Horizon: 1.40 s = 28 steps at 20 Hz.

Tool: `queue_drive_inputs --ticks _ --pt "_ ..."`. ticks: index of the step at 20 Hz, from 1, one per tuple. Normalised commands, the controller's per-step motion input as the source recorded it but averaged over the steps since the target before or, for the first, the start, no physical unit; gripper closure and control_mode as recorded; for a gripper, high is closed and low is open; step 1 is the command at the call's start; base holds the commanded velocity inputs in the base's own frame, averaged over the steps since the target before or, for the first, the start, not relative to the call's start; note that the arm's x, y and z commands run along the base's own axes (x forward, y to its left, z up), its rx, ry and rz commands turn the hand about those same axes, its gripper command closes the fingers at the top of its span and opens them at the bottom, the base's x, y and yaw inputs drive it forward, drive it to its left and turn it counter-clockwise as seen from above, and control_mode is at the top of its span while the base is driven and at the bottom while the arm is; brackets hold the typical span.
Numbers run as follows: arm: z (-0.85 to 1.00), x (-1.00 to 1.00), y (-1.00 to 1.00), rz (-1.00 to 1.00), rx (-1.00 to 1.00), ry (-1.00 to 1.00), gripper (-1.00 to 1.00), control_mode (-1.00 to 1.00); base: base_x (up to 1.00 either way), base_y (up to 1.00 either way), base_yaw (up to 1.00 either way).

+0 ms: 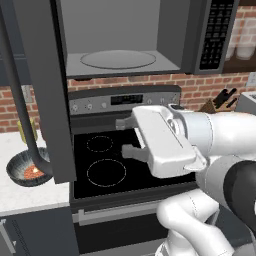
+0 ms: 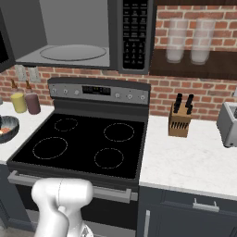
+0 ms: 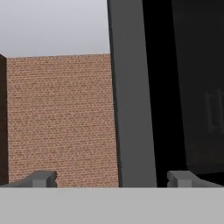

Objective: Open the microwave, place the bowl with waffle inside the microwave, then close the microwave door and turn it on.

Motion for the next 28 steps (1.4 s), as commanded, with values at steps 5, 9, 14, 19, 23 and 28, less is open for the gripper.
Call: queue_drive_inputs --ticks 5,9,14,19,23,28 --pt "0.18 -0.16 -0.83 -0.15 0.01 0.05 -1.0 -1.0 0.0 0.0 0.0" --pt "0.2 0.32 -0.72 -0.26 0.0 0.23 -1.0 -1.0 0.0 0.0 0.0" --pt "0.18 0.51 -0.43 -0.33 -0.04 0.44 -1.0 -1.0 0.0 0.0 0.0" --pt "-0.08 0.39 -0.27 -0.35 -0.05 0.59 -1.0 -1.0 0.0 0.0 0.0" --pt "-0.34 0.39 -0.17 -0.32 -0.17 0.59 -1.0 -1.0 0.0 0.0 0.0" --pt "-0.57 0.31 -0.12 -0.24 -0.2 0.43 -1.0 -1.0 0.0 0.0 0.0"
